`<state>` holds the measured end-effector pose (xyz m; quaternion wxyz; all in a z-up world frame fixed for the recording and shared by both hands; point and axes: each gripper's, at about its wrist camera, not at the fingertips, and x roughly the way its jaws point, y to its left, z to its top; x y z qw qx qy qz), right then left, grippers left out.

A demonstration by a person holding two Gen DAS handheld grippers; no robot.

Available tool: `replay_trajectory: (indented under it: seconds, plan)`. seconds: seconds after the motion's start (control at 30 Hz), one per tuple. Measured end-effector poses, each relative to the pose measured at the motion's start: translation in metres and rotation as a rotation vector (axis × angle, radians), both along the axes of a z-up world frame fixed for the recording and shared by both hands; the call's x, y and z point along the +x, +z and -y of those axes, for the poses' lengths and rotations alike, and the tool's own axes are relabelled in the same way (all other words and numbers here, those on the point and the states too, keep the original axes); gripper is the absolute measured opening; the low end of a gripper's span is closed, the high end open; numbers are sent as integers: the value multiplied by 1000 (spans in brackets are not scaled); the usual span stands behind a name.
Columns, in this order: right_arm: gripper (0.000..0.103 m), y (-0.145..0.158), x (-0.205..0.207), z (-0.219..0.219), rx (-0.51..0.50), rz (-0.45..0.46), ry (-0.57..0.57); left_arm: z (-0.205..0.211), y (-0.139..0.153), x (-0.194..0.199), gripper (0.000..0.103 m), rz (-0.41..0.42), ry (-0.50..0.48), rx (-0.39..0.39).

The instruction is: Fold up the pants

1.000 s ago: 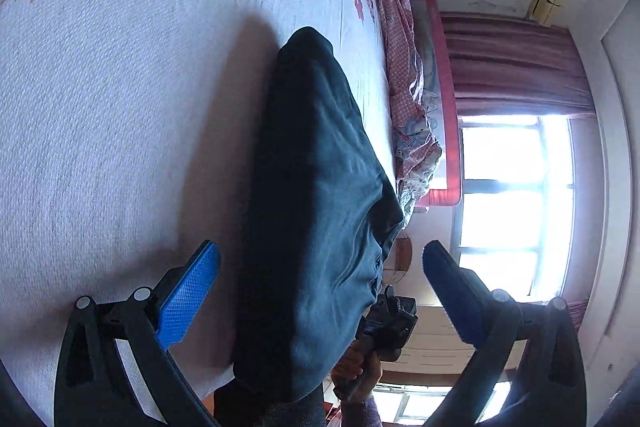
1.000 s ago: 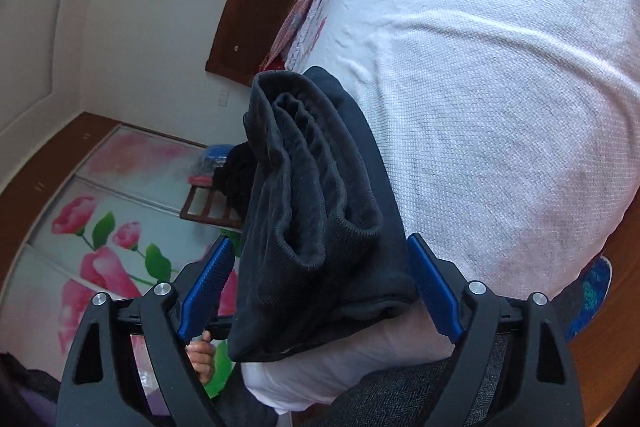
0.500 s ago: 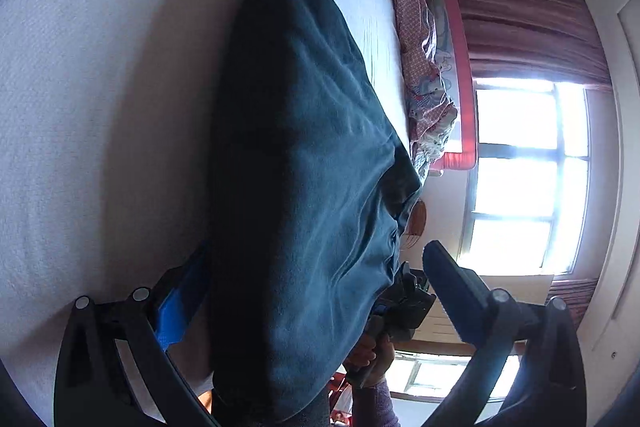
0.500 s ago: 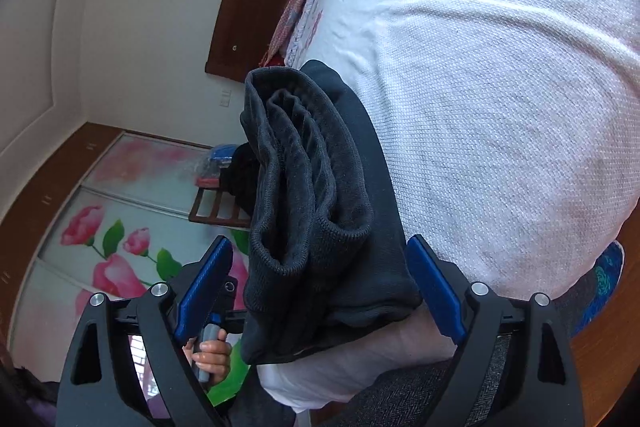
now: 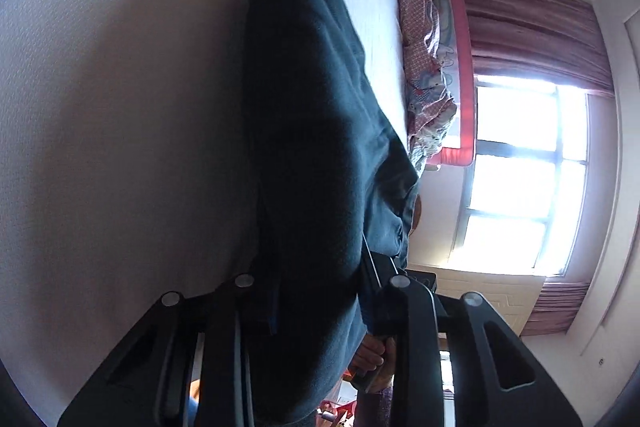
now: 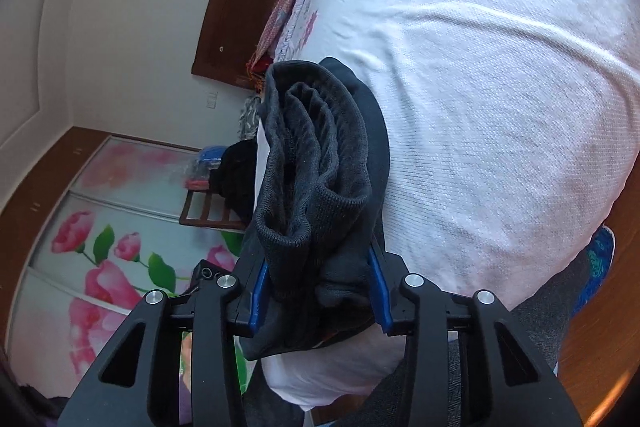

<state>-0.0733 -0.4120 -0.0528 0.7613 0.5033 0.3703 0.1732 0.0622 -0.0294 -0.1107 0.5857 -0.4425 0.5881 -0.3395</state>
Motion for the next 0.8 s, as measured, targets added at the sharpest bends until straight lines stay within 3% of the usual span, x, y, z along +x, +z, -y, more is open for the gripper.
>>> replay_trajectory:
  seconds: [0.2, 0.47, 0.67, 0.8]
  plan:
    - [39, 61, 34, -19, -73, 56, 65, -5, 49, 23, 28, 78, 14, -79]
    - [39, 118, 115, -61, -112, 170, 140, -42, 121, 77, 28, 221, 61, -96]
    - [39, 102, 201, -119, -47, 220, 168, -113, 154, 120, 28, 307, 141, -20]
    - [39, 51, 249, -165, -9, 173, 191, -161, 135, 143, 28, 315, 210, 52]
